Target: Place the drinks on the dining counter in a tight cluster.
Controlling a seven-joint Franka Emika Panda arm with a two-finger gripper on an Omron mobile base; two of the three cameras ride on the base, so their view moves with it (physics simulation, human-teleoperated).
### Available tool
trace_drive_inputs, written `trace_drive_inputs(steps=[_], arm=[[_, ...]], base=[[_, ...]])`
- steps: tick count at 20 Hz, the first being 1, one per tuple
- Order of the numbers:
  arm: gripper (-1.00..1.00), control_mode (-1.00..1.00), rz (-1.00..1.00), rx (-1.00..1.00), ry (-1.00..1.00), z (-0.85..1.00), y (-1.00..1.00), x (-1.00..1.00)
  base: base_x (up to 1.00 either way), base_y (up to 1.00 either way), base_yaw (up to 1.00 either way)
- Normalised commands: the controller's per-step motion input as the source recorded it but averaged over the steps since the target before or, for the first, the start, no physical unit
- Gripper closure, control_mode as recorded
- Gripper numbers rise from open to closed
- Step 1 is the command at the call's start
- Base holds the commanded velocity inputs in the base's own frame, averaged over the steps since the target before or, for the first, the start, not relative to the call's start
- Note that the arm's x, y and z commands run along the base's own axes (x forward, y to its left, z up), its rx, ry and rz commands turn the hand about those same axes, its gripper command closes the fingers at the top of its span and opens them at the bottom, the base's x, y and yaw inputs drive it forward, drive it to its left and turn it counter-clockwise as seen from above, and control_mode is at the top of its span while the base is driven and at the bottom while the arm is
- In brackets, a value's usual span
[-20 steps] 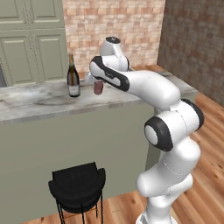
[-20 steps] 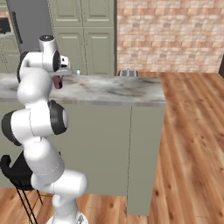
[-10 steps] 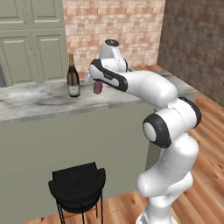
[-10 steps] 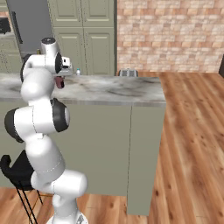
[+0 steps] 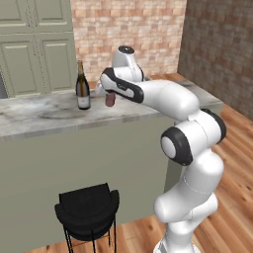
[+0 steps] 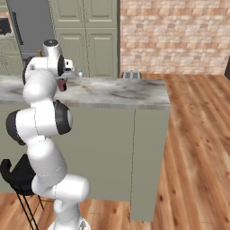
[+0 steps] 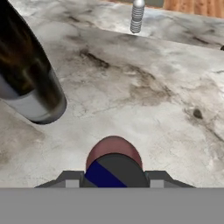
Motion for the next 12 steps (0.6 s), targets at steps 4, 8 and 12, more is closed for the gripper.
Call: trace_drive_inputs(steps=[4, 8, 12], arm=[[1.00, -1.00, 0.00, 0.00, 0.00, -0.36, 0.01, 0.07], [1.00, -1.00, 0.00, 0.00, 0.00, -0.26, 0.00, 0.03], [1.00, -1.00, 0.00, 0.00, 0.00, -0.10, 0.00, 0.03]], base=[[0.00, 0.00, 0.00], [0.00, 0.00, 0.00], [0.00, 0.00, 0.00]])
